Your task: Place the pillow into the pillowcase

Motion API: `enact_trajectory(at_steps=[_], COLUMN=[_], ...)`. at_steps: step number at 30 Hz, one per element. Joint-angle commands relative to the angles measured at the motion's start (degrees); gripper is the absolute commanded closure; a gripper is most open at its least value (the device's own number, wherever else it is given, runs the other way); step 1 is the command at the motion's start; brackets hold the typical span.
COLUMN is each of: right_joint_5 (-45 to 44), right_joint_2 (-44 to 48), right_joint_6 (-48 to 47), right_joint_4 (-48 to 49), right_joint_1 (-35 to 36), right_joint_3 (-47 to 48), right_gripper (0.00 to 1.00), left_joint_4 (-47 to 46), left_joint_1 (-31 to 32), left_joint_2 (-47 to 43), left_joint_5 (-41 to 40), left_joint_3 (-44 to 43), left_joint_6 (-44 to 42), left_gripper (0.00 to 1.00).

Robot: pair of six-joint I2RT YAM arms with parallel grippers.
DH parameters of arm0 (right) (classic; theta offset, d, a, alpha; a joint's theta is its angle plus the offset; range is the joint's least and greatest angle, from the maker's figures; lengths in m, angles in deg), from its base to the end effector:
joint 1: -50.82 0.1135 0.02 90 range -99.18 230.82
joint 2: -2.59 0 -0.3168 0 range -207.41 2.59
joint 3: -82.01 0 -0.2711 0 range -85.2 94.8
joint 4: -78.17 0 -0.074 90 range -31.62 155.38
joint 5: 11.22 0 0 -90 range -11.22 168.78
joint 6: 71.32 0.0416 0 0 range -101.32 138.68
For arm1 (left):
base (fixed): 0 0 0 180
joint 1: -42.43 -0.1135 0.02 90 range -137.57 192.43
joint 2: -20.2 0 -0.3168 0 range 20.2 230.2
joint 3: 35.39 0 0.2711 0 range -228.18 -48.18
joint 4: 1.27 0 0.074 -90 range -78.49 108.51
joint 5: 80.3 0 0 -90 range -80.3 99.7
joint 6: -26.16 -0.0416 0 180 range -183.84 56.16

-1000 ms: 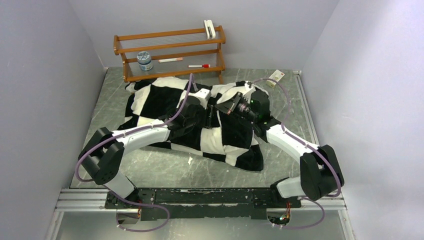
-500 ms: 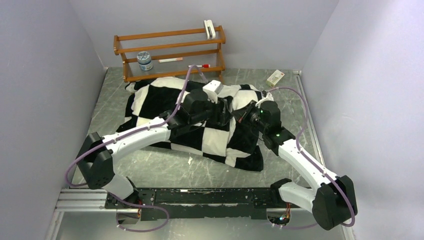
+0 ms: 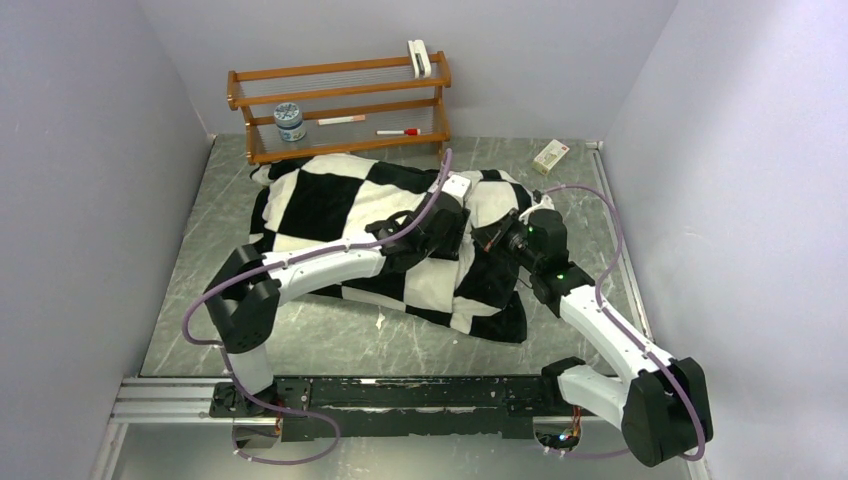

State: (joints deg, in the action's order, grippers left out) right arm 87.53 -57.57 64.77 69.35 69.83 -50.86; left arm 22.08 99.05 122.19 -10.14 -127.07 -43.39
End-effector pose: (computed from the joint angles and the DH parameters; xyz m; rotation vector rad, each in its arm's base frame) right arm 0.2185 0.0820 0.2843 0.3776 2.0220 0.8801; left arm 0.2576 -0.3652 0.3122 0.4736 2.0956 -0.4210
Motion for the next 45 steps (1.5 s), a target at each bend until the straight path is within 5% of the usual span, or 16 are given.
enact_trajectory(at_steps=[1, 3, 7, 13, 26, 34, 38, 42, 45], right_joint_5=[2.3, 4.9, 9.9, 11.8, -5.8, -17.3, -20.1, -19.6, -13.6], right_joint_2=[0.7, 0.4, -2.0, -10.8, -21.1, -24.0, -19.9, -12.9, -8.7], right_joint_6=[1.1, 1.7, 7.0, 18.8, 22.4, 19.5, 13.3, 5.1, 3.6], right_joint_4=[2.7, 6.2, 16.8, 39.4, 57.8, 56.1, 43.8, 26.0, 15.7], right_joint_1=[-0.5, -0.4, -0.4, 0.1, 11.4, 17.8, 16.6, 13.7, 7.9], right_joint_3=[-1.4, -2.3, -3.4, -1.8, 1.3, -6.2, -5.3, -1.8, -1.2], right_gripper=[1.0, 1.0, 1.0, 1.0, 1.0, 1.0, 1.0, 0.71, 0.65], left_joint_4=[0.9, 0.0, -5.3, -26.2, -32.9, -26.3, -26.9, -27.0, -29.9], left_joint_1=[0.7, 0.8, 0.9, 0.9, 0.0, -0.3, -0.8, -1.5, -2.4], left_joint_2=[-0.6, -2.4, -9.1, -16.9, -13.5, -16.7, -15.0, -11.2, -8.3], left_joint_5=[-5.6, -1.1, 13.5, 29.1, 33.2, 25.0, 22.5, 20.0, 20.6], left_joint_3=[-1.7, -2.2, -2.5, 4.9, 7.8, 7.4, 10.0, 11.3, 12.4], left_joint_6=[-3.3, -3.2, 2.0, 13.5, 17.9, 12.7, 12.7, 11.8, 12.9], left_gripper=[0.55, 0.74, 0.94, 0.95, 0.95, 0.95, 0.95, 0.95, 0.95])
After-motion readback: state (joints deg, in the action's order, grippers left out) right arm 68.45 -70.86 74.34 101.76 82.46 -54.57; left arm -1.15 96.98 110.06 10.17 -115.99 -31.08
